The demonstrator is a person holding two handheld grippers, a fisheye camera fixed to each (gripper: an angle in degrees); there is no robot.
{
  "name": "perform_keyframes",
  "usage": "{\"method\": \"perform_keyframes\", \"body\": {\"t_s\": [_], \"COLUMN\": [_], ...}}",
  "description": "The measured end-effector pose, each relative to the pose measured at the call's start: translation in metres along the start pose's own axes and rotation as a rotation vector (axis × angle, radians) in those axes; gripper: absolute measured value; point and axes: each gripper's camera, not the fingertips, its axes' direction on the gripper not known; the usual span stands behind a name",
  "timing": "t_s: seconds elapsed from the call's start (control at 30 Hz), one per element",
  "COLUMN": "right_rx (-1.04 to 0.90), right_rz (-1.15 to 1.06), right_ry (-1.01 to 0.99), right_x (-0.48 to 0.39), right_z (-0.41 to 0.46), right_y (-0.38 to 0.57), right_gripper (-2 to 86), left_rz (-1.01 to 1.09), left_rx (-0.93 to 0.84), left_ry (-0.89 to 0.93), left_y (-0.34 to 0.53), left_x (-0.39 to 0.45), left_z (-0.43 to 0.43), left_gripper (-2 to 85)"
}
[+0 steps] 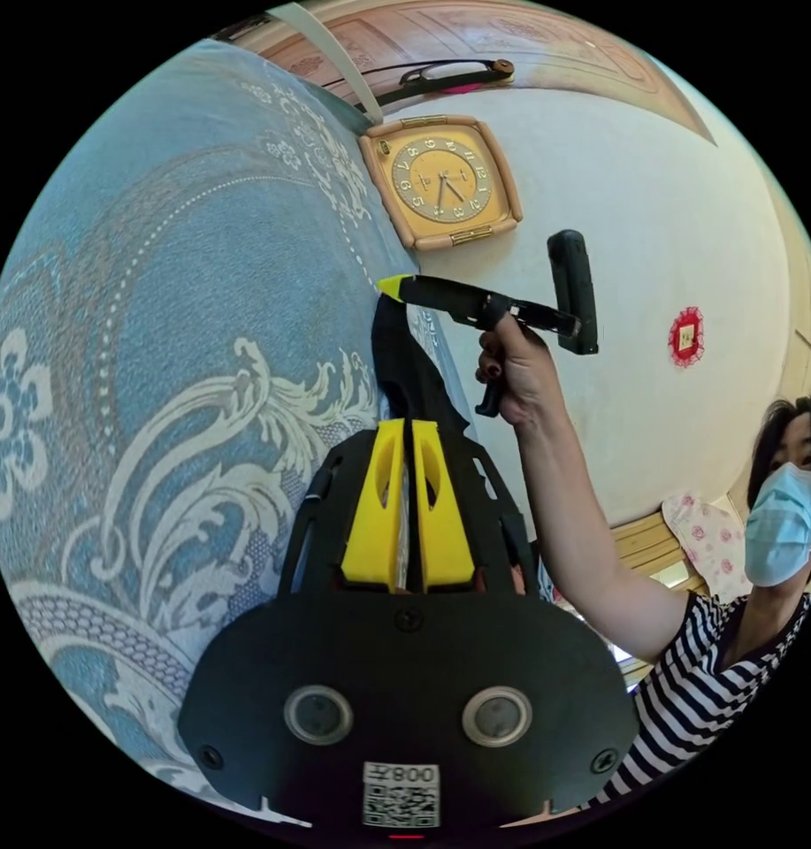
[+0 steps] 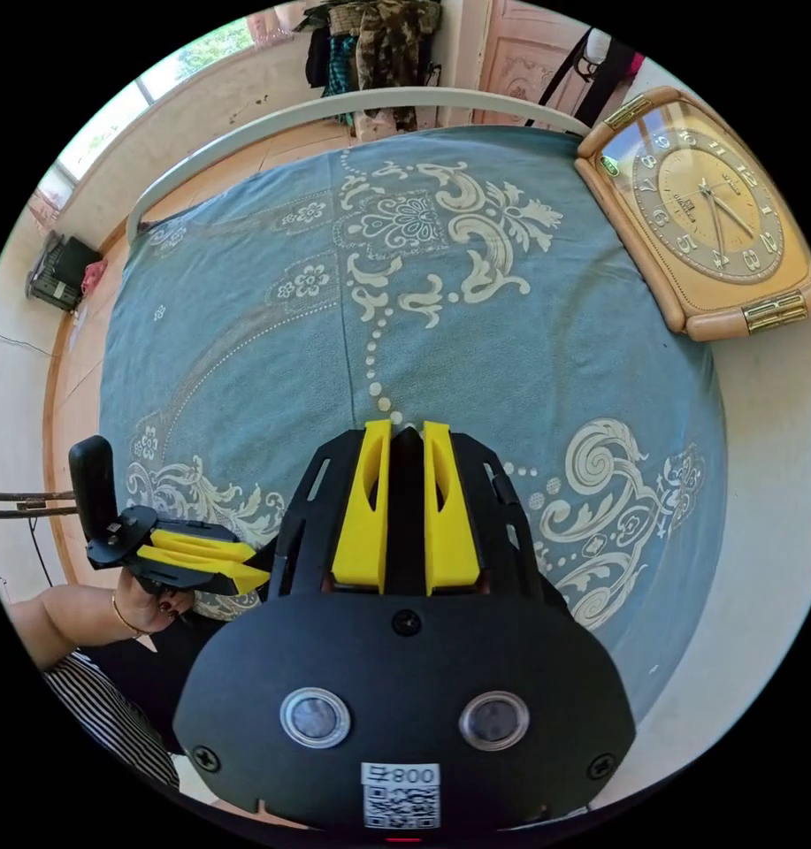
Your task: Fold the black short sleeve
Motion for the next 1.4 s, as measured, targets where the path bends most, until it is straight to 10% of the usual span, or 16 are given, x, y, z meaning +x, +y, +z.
{"method": "perform_keyframes", "body": {"t_s": [0.43, 1.0, 1.4], "right_rx": [0.243, 0.299, 0.405], "right_rz": [0.051, 0.289, 0.355], "right_ry": [-0.36, -0.699, -0.61], "right_x": [0.089, 0.246, 0.286], "right_z": [-0.042, 0.021, 0.034], "right_y": [0.035, 0.234, 0.222], "right_gripper": [0.5, 3.1, 7.4], "left_rz": [0.038, 0.96, 0.73], "left_rx": [-0.007, -0.498, -0.4], "left_ry": [-0.008, -0.511, -0.459], "left_y": [0.046, 0.209, 0.197], "left_x": [0.063, 0.269, 0.26], "left_z": [0.008, 0.17, 0.164], "left_gripper": [1.9, 3.8, 7.7]}}
